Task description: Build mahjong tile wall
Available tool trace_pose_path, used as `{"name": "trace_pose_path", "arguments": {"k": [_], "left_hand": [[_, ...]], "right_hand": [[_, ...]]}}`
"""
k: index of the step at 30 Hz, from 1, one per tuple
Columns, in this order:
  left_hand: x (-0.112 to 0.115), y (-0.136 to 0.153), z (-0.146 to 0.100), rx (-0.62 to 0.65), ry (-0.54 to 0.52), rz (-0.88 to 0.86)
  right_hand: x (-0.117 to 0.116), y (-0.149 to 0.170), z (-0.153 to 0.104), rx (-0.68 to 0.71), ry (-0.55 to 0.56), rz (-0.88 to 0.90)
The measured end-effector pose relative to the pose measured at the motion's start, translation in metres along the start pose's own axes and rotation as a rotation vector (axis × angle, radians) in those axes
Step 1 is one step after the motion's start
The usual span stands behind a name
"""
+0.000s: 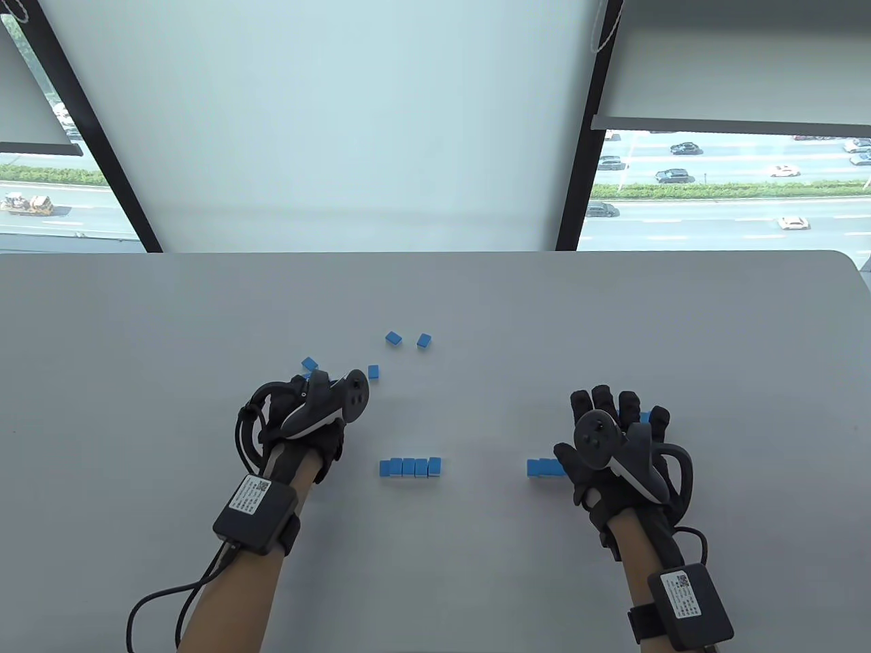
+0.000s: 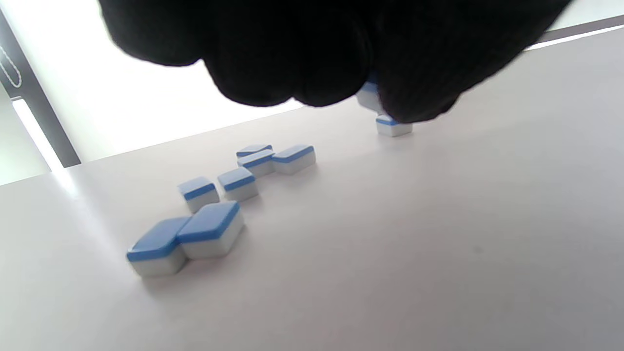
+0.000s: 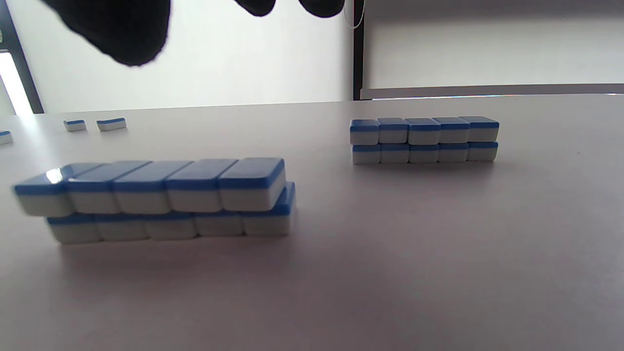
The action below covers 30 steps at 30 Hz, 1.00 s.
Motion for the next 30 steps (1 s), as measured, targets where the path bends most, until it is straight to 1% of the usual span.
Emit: {"name": "trace_pose_path", "arguments": {"k": [1,5,9,15,19,30], "left_hand": [[-0.005,-0.002,-0.009,0.014,-0.027,-0.021],[-0.013,-0.013,-0.039,0.062,-0.071,-0.121],[-0.012,-0.024,-0.054,0.095,-0.121,-0.159],[0.000,-0.037,-0.061,0.143,-0.111,-0.163],[0.008,-0.047,-0.062,0.166,-0.084,-0.161],[0.015,-0.061,-0.059,0.200,-0.064,-0.135]], "right_hand": [[0.000,0.000,0.000,0.000,0.001,0.000],[0.000,0.001,0.000,-0.004,0.002,-0.001],[0.000,0.001,0.000,-0.007,0.001,-0.002],[0.000,0.002,-0.001,-0.014,0.000,0.000],[-0.001,0.002,-0.001,-0.015,-0.004,-0.003],[-0.002,0.000,-0.002,-0.008,-0.003,-0.013]]}}
Point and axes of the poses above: the tracker on the back of each hand, its own y axis roughly to the little-finger side, its own z axis roughly from the wrist to the fingertips, x = y × z, the point moved 3 cm from there along z, roughly from the wrist to the fingertips, and after that the axes turned 8 degrees about -y, right-handed, at the moved point
